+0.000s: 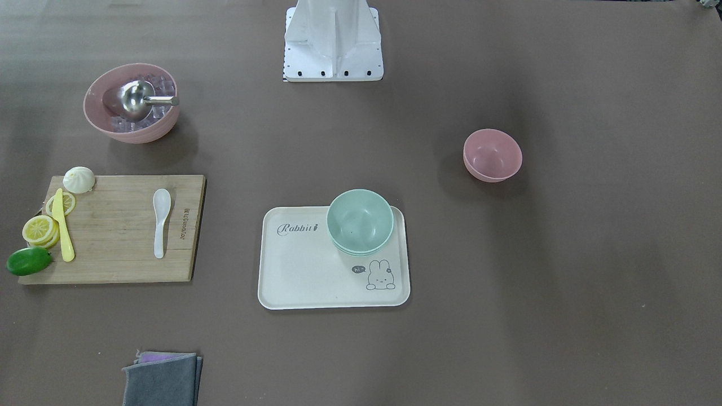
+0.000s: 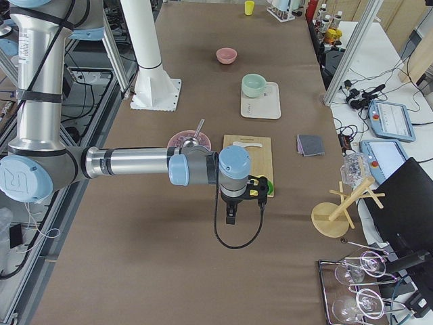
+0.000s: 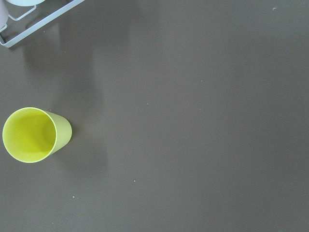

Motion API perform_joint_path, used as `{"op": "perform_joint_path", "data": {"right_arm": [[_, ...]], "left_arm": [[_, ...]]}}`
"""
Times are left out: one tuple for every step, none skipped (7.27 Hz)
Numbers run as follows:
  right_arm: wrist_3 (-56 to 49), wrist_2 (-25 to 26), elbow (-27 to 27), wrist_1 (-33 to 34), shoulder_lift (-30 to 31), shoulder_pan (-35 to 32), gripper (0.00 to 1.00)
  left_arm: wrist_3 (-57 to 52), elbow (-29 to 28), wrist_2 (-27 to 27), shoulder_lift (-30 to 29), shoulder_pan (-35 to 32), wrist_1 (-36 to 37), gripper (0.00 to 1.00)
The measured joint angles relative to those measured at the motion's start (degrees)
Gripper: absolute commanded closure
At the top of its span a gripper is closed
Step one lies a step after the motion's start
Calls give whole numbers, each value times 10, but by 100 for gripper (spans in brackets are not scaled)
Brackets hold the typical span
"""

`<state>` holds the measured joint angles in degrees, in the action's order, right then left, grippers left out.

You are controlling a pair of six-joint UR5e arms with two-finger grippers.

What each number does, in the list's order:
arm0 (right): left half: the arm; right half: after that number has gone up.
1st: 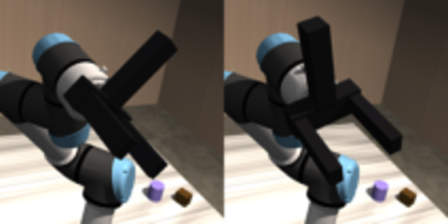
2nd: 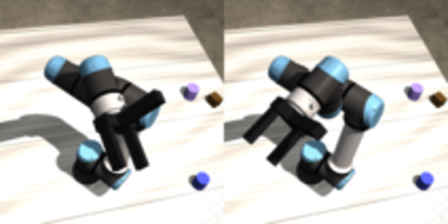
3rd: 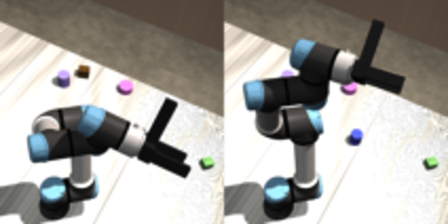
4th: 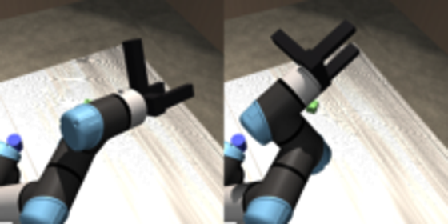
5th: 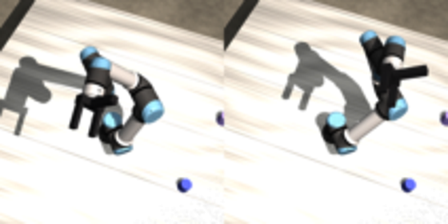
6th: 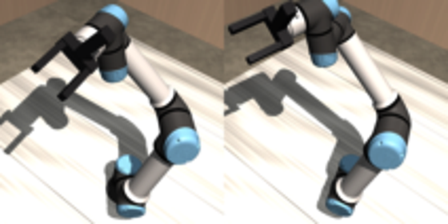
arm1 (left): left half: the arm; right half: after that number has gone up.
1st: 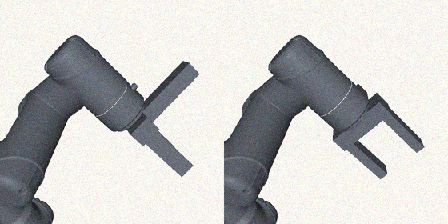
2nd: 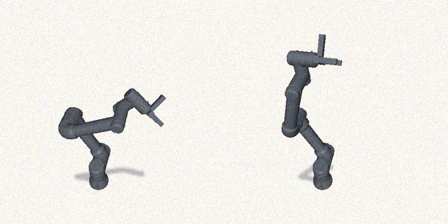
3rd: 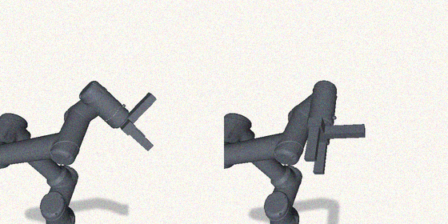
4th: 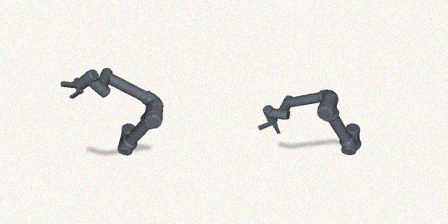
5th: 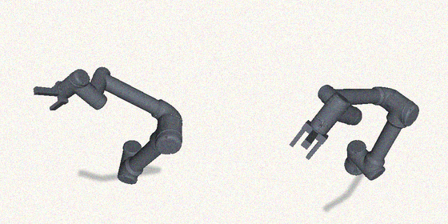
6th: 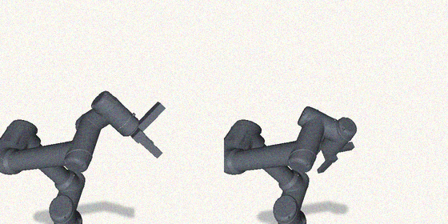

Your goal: Stack pink bowl on green and place spoon

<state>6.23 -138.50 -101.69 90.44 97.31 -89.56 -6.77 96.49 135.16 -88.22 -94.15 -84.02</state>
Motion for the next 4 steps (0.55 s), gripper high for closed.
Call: {"op": "perform_joint_path", "data": {"right_arm": [[0, 0, 0, 0, 0, 0, 0], [0, -2, 0, 0, 0, 0, 0], [1, -3, 0, 0, 0, 0, 0], [0, -4, 0, -1, 0, 0, 0]], "left_arm": [[0, 0, 0, 0, 0, 0, 2], [0, 0, 0, 1, 0, 0, 2], [0, 0, 0, 1, 0, 0, 2], [0, 0, 0, 1, 0, 0, 2]]}}
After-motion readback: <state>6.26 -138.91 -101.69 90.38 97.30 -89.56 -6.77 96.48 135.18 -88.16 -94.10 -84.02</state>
